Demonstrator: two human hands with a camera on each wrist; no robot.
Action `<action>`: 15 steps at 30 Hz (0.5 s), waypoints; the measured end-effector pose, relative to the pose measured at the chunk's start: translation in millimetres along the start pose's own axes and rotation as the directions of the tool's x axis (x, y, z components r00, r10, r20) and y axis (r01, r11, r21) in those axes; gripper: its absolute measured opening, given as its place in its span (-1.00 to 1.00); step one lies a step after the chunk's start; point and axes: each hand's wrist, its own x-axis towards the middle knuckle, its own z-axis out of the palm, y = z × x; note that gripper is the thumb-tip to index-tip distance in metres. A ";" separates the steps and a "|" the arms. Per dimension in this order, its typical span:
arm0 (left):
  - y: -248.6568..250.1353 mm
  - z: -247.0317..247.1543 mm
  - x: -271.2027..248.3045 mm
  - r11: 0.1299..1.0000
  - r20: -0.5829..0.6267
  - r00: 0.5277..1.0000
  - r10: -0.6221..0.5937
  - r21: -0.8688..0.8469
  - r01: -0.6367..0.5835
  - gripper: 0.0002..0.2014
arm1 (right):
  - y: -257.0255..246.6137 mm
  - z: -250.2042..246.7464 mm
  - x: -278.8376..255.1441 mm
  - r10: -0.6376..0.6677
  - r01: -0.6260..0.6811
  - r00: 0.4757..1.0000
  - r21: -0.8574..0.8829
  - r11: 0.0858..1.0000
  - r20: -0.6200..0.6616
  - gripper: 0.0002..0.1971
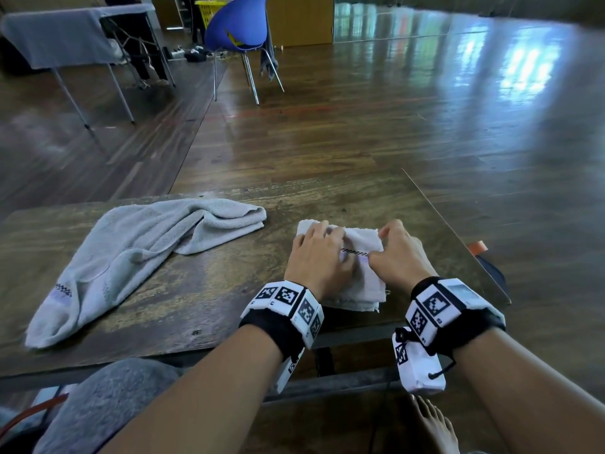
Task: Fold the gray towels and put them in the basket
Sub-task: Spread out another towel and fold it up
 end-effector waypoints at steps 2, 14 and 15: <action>-1.2 3.3 -1.5 0.999 0.045 0.999 0.004 0.037 -0.005 -0.61 | 1.1 -0.8 -0.6 -0.011 0.011 1.000 -0.018 1.000 0.017 -0.59; -7.5 15.2 -15.8 0.987 0.243 0.970 -0.010 0.157 -0.029 -0.32 | -3.1 35.0 -10.1 -0.448 0.430 0.894 -0.285 0.857 0.003 -0.47; -7.7 15.5 -16.3 0.989 0.233 0.972 -0.016 0.145 -0.019 -0.34 | -0.3 37.9 -8.8 -0.410 0.415 0.909 -0.221 0.882 0.070 -0.48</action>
